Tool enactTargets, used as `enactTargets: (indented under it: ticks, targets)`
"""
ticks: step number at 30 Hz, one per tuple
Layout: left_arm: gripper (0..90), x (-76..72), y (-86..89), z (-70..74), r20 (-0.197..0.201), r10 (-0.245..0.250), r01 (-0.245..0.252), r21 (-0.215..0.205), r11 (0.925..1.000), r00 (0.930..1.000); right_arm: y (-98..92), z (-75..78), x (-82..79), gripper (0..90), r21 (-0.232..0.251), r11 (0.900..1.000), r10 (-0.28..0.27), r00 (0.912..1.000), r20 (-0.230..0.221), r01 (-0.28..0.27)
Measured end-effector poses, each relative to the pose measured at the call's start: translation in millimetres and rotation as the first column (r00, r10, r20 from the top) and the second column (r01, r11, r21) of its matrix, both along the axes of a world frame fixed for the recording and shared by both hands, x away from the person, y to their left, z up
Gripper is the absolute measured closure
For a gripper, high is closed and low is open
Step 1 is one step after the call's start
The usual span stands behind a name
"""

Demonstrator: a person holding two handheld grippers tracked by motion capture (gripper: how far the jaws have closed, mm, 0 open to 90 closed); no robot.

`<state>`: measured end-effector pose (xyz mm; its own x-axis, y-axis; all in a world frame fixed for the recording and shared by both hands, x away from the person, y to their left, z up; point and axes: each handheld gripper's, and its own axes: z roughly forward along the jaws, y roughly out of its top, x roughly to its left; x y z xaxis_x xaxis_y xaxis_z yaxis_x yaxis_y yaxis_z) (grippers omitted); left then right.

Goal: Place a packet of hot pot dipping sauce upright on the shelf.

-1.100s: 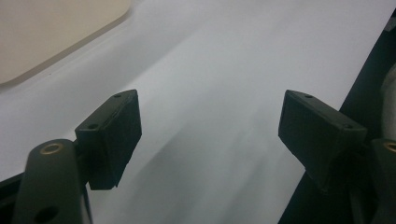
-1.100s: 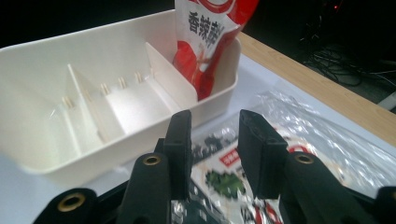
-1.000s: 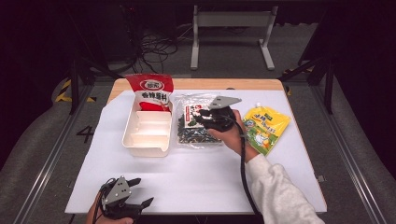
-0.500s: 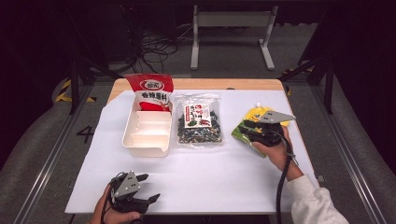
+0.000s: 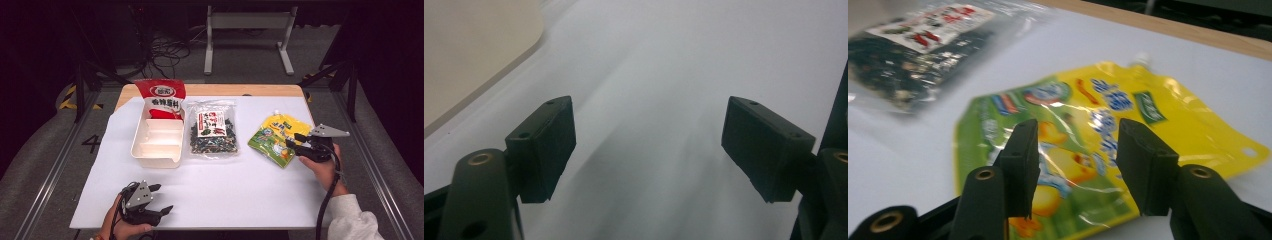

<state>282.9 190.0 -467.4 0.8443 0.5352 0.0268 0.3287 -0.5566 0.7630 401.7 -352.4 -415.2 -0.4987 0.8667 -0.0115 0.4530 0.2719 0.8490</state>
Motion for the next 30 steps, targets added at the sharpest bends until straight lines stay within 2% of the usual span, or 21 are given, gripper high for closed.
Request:
enactTargets:
  ticks: [1, 3, 6, 9, 16, 19, 21, 22, 23, 24, 26, 27, 28, 30]
  targets:
    - [22.4, 0.0, -0.1, -0.1, 0.0, -0.001, 0.001, 0.001, 1.0, 1.0, -5.3, -3.2, 1.5, 49.0, 0.004, 1.0, -0.022, 0.9997, -0.008, 0.022]
    - [22.4, -0.2, -0.2, 0.0, 0.002, -0.003, 0.003, 0.002, 1.0, 1.0, -16.4, -10.9, 5.9, 44.6, 0.047, 0.997, -0.053, 0.9969, -0.059, 0.056]
    - [22.5, -0.5, 0.1, -0.3, 0.001, 0.0, 0.0, 0.008, 1.0, 1.0, -24.3, -17.8, 10.4, 39.9, 0.04, 0.995, -0.089, 0.9921, -0.088, 0.093]
    - [22.4, -1.8, 0.6, -0.4, -0.003, 0.003, -0.003, 0.005, 1.0, 1.0, -30.6, -24.7, 15.3, 35.0, 0.077, 0.989, -0.112, 0.9845, -0.135, 0.123]
    - [22.4, -2.1, 0.8, -0.6, 0.001, -0.002, 0.002, 0.008, 1.0, 1.0, -36.5, -35.5, 24.5, 27.4, 0.124, 0.978, -0.146, 0.9728, -0.18, 0.169]
    - [22.4, -2.2, 0.1, -0.6, 0.0, -0.007, 0.007, 0.009, 0.9999, 1.0, -39.5, -36.0, 27.2, 24.1, 0.187, 0.963, -0.154, 0.9662, -0.206, 0.194]
    - [22.4, -2.3, -1.2, -1.0, -0.003, -0.007, 0.007, 0.009, 0.9999, 1.0, -40.2, -37.4, 30.5, 22.8, 0.194, 0.958, -0.162, 0.957, -0.24, 0.211]
    - [22.4, -2.4, -1.6, -0.9, -0.003, -0.01, 0.01, 0.011, 0.9999, 0.9999, -40.7, -37.6, 31.2, 22.7, 0.2, 0.956, -0.161, 0.9552, -0.248, 0.213]
    - [22.4, -2.5, -2.1, -1.0, -0.004, -0.011, 0.011, 0.009, 0.9999, 0.9999, -41.8, -37.9, 32.0, 22.6, 0.221, 0.951, -0.159, 0.9541, -0.254, 0.217]
    - [22.4, -2.3, -2.3, -1.2, -0.004, -0.013, 0.013, 0.01, 0.9999, 0.9999, -42.7, -38.4, 33.1, 22.4, 0.257, 0.94, -0.154, 0.9512, -0.267, 0.224]
    - [22.4, -1.8, -2.8, -1.3, -0.002, -0.016, 0.016, 0.013, 0.9998, 0.9999, -42.0, -39.1, 35.3, 23.8, 0.293, 0.931, -0.133, 0.9509, -0.279, 0.216]
    - [22.4, -1.7, -3.0, -1.4, -0.003, -0.018, 0.018, 0.014, 0.9997, 0.9998, -40.1, -39.4, 36.3, 24.6, 0.292, 0.935, -0.119, 0.9524, -0.281, 0.203]
    - [22.4, -1.7, -3.4, -1.5, -0.004, -0.02, 0.02, 0.015, 0.9997, 0.9998, -37.1, -38.8, 37.0, 27.1, 0.271, 0.943, -0.113, 0.9539, -0.278, 0.191]
    - [22.4, -1.7, -4.4, -2.2, -0.009, -0.021, 0.021, 0.015, 0.9997, 0.9997, -31.5, -38.3, 38.0, 32.0, 0.248, 0.953, -0.106, 0.9554, -0.276, 0.177]
